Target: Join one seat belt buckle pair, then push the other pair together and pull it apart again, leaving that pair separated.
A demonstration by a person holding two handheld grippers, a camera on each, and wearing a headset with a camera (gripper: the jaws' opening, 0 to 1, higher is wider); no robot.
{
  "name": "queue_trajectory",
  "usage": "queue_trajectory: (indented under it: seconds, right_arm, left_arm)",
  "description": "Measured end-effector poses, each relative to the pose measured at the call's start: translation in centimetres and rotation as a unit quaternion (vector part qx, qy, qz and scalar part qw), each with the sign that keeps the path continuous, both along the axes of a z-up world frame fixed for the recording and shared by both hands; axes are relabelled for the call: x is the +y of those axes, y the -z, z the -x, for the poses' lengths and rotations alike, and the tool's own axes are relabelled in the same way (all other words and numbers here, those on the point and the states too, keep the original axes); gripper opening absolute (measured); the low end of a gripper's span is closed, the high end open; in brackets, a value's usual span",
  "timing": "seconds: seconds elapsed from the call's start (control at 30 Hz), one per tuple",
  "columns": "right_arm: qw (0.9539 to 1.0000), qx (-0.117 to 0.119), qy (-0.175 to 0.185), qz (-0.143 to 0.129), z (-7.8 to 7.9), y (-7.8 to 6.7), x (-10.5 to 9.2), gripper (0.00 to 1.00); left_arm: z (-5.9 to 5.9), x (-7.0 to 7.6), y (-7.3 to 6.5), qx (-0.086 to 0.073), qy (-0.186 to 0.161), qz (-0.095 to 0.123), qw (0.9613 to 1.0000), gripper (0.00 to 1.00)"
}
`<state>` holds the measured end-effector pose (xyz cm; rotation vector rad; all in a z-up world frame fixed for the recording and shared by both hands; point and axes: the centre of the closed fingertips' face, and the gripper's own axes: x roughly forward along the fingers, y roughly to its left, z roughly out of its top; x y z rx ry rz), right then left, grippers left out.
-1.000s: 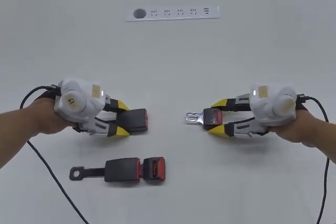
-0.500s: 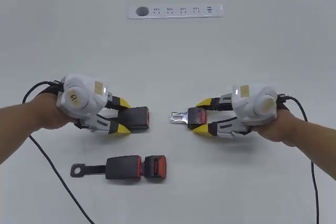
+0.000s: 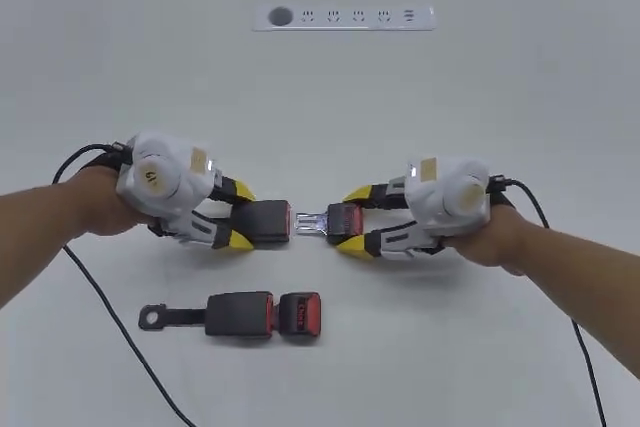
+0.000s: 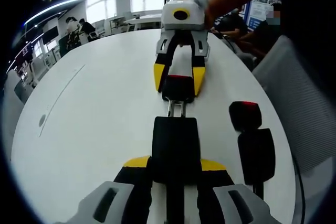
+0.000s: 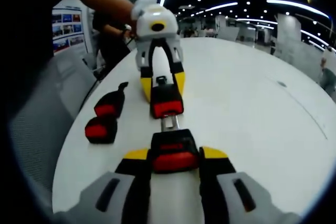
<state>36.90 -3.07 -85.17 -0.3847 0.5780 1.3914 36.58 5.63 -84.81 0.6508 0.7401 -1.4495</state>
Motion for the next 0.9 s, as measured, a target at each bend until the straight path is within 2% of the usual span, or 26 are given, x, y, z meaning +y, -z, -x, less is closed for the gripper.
queue_trajectory:
  seconds: [0.1, 0.17, 0.33, 0.4, 0.5, 0.73, 0.8, 0.9]
  right_arm:
    - [0.9999, -0.008, -0.009, 0.005, 0.0, 0.1, 0.5, 0.36]
    - [0.9999, 0.012, 0.002, -0.001, 0.0, -0.1, 0.7, 0.36]
    - [0.9996, -0.006, -0.02, 0.018, 0.2, 0.0, 1.8, 0.36]
    - [0.9998, 0.004, -0.012, 0.015, 0.1, -0.1, 1.7, 0.36]
    - [0.9997, 0.004, -0.012, 0.022, 0.1, -0.1, 1.8, 0.36]
    - [0.999, 0.007, -0.015, 0.042, 0.1, 0.0, 2.1, 0.35]
    - [0.9992, 0.012, -0.005, 0.038, 0.1, 0.0, 2.9, 0.35]
    - [0.9989, 0.004, -0.005, 0.048, 0.2, 0.1, 3.6, 0.35]
  left_arm:
    - [0.0, 0.0, 0.0, 0.0, 0.005, -0.002, 1.0, 0.33]
    - [0.0, 0.0, 0.0, -0.001, 0.007, -0.003, 1.0, 0.33]
    - [0.0, -0.1, 0.0, 0.001, 0.014, -0.006, 0.9999, 0.33]
    - [-0.1, -0.2, 0.1, 0.002, 0.012, -0.006, 0.9999, 0.34]
    - [-0.1, -0.4, 0.1, -0.003, 0.019, -0.019, 0.9996, 0.34]
    - [0.0, -0.3, 0.1, -0.006, 0.028, -0.034, 0.999, 0.33]
    - [0.0, -0.3, 0.1, -0.005, 0.027, -0.034, 0.999, 0.33]
    - [0.0, -0.2, 0.1, -0.005, 0.026, -0.036, 0.999, 0.33]
